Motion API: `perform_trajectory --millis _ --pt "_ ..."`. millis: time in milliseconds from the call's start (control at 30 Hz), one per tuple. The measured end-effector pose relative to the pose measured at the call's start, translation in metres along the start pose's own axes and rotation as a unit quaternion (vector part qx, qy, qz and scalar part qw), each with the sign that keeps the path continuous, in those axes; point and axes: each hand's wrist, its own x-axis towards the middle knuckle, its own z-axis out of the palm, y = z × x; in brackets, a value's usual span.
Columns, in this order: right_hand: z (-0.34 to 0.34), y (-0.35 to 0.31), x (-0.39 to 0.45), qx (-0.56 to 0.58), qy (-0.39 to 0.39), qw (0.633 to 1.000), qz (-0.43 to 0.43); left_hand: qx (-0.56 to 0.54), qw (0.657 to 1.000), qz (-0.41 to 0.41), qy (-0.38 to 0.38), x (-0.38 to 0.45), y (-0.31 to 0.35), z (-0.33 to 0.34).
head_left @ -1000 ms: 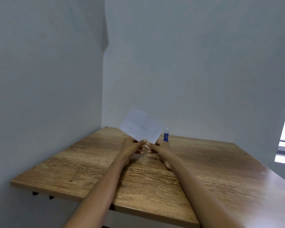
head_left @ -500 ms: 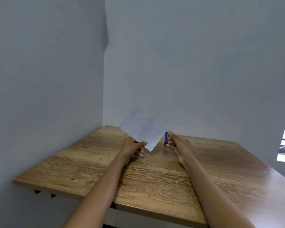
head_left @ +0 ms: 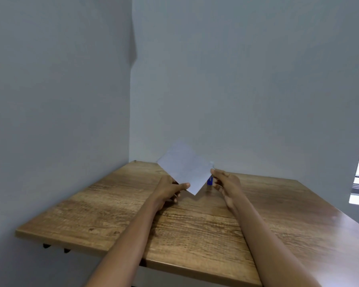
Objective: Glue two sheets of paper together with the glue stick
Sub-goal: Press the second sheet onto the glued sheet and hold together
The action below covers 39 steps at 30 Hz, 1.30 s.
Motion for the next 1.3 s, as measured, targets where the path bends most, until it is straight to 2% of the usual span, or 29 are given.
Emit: perform_trajectory --millis 67,133,233,333,400,533,700,767,1000,1100,1300 --pt "-0.005 -0.004 0.001 0.098 0.053 0.994 0.001 0.019 1.000 0.000 -0.011 -0.001 0.000 0.000" --pt "-0.009 -0.009 -0.001 0.122 0.084 0.989 -0.003 0.027 0.999 0.001 -0.025 -0.002 0.000 0.000" --pt "-0.005 -0.009 -0.005 -0.038 0.040 0.998 -0.029 0.038 0.999 0.009 -0.031 -0.003 0.001 0.000" --pt "0.004 -0.004 -0.007 -0.209 -0.052 0.976 -0.023 0.046 0.999 0.018 -0.021 0.000 -0.002 0.000" --pt "0.005 -0.001 -0.005 -0.255 -0.070 0.964 -0.021 0.044 0.998 0.032 0.009 0.002 -0.004 0.000" --pt "0.005 0.003 -0.002 -0.177 -0.034 0.983 -0.033 -0.011 0.994 0.071 0.087 0.007 -0.003 -0.001" --pt "0.025 0.011 -0.006 -0.084 -0.029 0.995 -0.038 0.009 0.998 0.050 0.027 0.008 -0.006 -0.001" --pt "0.026 0.014 -0.005 -0.072 -0.025 0.996 -0.035 0.017 0.998 0.048 0.039 0.008 -0.007 -0.002" --pt "0.023 0.015 0.000 -0.044 -0.044 0.998 -0.017 -0.051 0.998 0.026 0.031 0.007 -0.004 -0.001" --pt "0.023 0.015 -0.001 -0.057 -0.065 0.996 -0.026 -0.074 0.996 0.010 0.052 0.009 -0.002 -0.003" --pt "0.028 0.017 -0.004 -0.109 -0.117 0.987 -0.001 -0.085 0.989 0.052 0.109 0.011 -0.006 -0.005"
